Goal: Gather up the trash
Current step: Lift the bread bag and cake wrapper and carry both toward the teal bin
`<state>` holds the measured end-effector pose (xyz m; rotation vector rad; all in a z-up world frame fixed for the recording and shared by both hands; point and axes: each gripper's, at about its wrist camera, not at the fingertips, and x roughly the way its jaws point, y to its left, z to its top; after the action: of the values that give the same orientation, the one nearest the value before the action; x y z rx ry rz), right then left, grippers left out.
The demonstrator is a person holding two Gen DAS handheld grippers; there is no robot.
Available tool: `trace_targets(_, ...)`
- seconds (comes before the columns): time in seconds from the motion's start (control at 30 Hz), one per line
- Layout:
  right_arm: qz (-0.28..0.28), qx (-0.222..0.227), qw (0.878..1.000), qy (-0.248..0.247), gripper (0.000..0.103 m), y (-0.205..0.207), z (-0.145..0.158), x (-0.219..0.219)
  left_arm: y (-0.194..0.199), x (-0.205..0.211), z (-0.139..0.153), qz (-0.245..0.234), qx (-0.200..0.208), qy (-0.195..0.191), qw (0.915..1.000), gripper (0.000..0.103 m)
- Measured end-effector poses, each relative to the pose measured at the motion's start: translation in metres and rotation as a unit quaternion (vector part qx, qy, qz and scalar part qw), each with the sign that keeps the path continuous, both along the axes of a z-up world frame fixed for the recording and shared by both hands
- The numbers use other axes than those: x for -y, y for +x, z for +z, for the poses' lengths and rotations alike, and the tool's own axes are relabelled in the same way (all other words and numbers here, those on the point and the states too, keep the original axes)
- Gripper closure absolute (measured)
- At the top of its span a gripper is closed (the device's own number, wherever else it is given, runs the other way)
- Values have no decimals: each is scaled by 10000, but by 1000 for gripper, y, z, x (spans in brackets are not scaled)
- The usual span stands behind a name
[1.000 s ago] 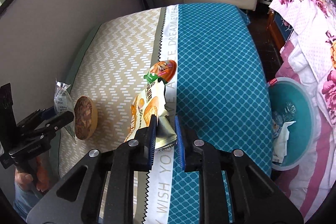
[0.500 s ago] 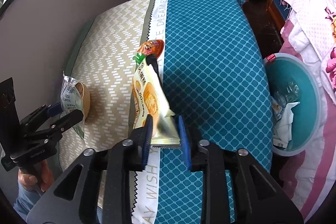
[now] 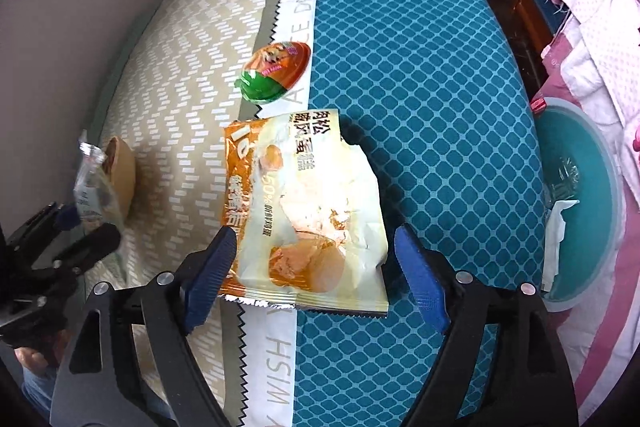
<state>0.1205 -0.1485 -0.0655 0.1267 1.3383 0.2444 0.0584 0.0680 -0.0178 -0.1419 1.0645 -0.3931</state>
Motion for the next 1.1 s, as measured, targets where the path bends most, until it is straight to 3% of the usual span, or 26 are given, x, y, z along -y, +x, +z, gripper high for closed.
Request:
trace_targets(0.13, 20, -80, 10000, -13, 26, 1, -12, -6, 0, -2, -4, 10, -55, 12, 10000, 39)
trace_targets(0.2, 19, 37, 9999, -115, 31, -1, -10, -9, 1, -4, -6, 35, -106, -12, 9999, 39)
trace_targets(0.23, 38, 77, 9999, -124, 54, -1, -8, -9, 1, -5, -7, 40, -121, -18, 9999, 39)
trace_targets(0.27, 73, 17, 10000, -4, 88, -1, -8, -10, 1, -5, -8, 44, -131, -22, 9999, 39)
trace_targets(0.3, 115, -32, 9999, 103, 97, -3, -8, -12, 1, -5, -7, 48, -131, -16, 9999, 39)
trace_targets(0.63, 122, 684, 9968, 399, 98, -18, 42, -6, 2, 10, -6, -39, -159, 128, 9998, 39)
trace_targets(0.9, -150, 1122, 9932, 281, 98, -26, 84, 33, 6, 42, 1, -287, -137, 195, 9993, 39)
trace_targets(1.1, -672, 1433, 9873, 107, 98, -29, 106, 87, 18, 98, 8, -763, -59, 219, 9968, 39)
